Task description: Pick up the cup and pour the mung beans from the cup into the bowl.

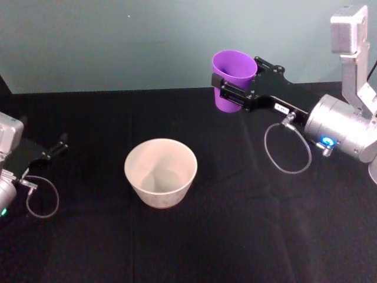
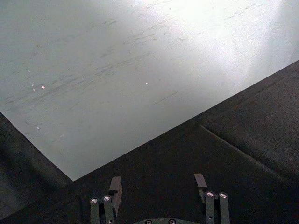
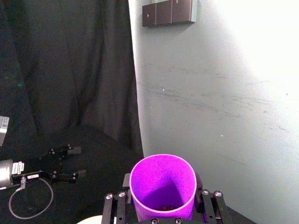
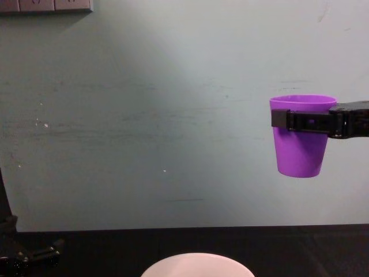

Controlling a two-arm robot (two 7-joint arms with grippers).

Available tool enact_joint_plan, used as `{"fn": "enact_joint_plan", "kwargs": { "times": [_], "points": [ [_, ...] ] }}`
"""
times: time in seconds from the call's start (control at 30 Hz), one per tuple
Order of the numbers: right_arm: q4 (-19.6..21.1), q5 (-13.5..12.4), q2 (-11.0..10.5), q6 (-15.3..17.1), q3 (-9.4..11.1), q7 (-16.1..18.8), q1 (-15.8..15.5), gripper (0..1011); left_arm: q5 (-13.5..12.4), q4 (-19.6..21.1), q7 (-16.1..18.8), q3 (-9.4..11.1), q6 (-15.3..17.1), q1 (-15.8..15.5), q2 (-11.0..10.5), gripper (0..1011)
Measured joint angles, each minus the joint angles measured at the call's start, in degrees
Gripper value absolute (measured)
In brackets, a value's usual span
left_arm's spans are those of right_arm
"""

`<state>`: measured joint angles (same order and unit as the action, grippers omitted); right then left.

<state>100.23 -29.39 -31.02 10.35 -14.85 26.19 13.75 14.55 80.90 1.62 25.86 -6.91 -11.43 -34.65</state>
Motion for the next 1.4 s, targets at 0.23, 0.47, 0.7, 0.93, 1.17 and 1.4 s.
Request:
{"fn": "enact_joint_plan", "kwargs": {
  "times": [0.23, 0.47, 0.7, 0.93, 1.17, 1.4],
  "points": [
    [-0.05, 0.10, 0.03, -0.13, -0.05, 0.03, -0.04, 733, 0.00, 0.00, 0.00, -0.01, 0.00, 0.00, 0.00, 1000],
    [-0.08, 0.16, 0.07, -0.19, -0.08, 0.05, -0.07, 733, 0.00, 0.00, 0.00, 0.00, 0.00, 0.00, 0.00, 1000],
    [-0.11, 0.19, 0.08, -0.24, -0.08, 0.07, -0.07, 732, 0.00, 0.00, 0.00, 0.00, 0.00, 0.00, 0.00, 1000],
    [-0.12, 0.25, 0.08, -0.26, -0.08, 0.11, -0.07, 733, 0.00, 0.00, 0.00, 0.00, 0.00, 0.00, 0.00, 1000],
    [-0.12, 0.25, 0.08, -0.26, -0.08, 0.13, -0.07, 733, 0.00, 0.00, 0.00, -0.01, 0.00, 0.00, 0.00, 1000],
    [-0.12, 0.25, 0.08, -0.26, -0.08, 0.13, -0.07, 733, 0.00, 0.00, 0.00, 0.00, 0.00, 0.00, 0.00, 1000]
  ]
}}
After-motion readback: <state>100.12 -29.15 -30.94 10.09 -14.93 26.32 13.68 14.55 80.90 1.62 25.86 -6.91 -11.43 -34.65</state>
